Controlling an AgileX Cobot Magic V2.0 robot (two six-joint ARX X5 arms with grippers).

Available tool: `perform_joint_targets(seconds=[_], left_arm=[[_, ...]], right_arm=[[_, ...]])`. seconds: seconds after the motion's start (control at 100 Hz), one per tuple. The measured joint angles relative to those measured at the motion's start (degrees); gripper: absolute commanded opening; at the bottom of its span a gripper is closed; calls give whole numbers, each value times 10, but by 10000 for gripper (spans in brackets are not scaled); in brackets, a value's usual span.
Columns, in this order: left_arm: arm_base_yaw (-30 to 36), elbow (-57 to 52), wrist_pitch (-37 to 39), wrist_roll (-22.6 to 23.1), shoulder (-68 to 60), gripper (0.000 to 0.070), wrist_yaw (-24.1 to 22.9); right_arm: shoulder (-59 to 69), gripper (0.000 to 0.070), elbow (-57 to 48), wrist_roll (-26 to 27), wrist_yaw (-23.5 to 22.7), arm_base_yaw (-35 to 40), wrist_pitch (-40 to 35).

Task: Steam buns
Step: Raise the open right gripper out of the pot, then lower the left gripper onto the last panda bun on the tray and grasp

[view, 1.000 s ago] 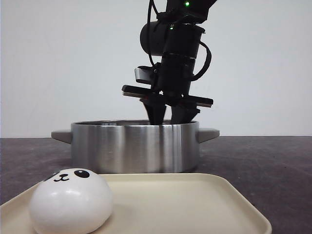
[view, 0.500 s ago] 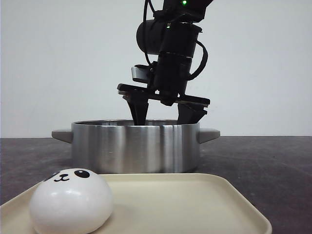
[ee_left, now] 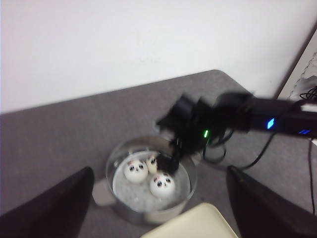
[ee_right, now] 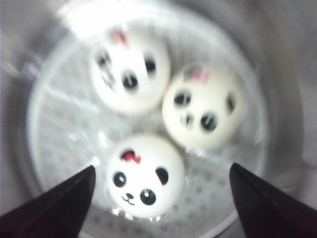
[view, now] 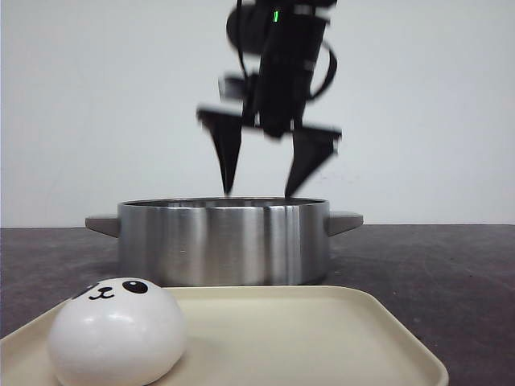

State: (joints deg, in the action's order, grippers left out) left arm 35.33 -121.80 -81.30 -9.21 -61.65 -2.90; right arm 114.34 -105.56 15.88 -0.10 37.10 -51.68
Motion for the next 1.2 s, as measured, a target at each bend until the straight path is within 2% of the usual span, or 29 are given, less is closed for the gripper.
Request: perform_joint_targets(seconds=[0.08,0.13,0.31,0.39,0.49,0.64,0.75,0.86,1.2], left_arm=[[0,52,0,-17,11,498,18],[0,89,-1,-25,19,498,24],[0,263,1,-63,61,498,29],[0,354,39,-76,87,498,39],[0,455,110,-95,108,498,80],[7,581,204,-135,94,501,165],[24,656,249,-166,52,506,181],[37,693,261,-179,12,515,179],[83,693,357,-202,-135,515,166]], right_arm=[[-60,84,-7,-13,3,7,4],[-106,0,-8,-19,15,15,8],[-266,0,-16,-54,97,48,31],[-327,0,-17,-81,132,66,25],[-386,0,-17,-102,140,85,-4],[-445,0,-17,-112,158,97,-73],[-475,0,-17,-112,186,98,-119],[-503,0,-17,-113,199,98,-150],[-567,0,-17,-116,199,98,-171]])
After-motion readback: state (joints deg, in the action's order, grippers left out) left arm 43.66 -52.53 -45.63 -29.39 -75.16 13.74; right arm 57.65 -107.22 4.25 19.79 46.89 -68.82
